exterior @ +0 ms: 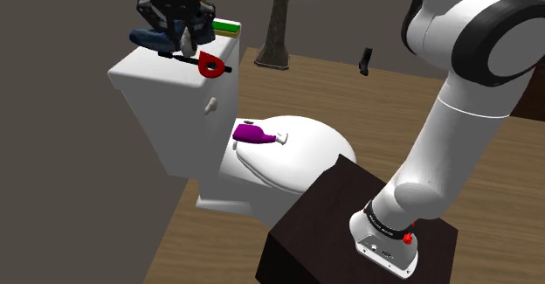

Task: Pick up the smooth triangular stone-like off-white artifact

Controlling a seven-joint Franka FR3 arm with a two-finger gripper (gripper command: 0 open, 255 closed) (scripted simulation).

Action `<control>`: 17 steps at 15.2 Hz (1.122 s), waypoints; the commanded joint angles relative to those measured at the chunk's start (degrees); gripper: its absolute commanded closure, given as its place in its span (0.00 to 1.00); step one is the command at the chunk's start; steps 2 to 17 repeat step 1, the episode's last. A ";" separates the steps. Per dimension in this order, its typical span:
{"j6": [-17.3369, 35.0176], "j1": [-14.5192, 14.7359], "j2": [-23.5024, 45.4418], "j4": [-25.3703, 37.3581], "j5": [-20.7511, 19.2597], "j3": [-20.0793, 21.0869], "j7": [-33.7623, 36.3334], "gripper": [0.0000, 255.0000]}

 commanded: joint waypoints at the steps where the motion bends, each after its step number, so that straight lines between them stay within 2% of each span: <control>1: -0.51 0.17 0.17 0.62 -0.14 0.03 -0.07 1.00; 17: -0.51 0.17 0.17 0.62 -0.14 0.03 -0.07 1.00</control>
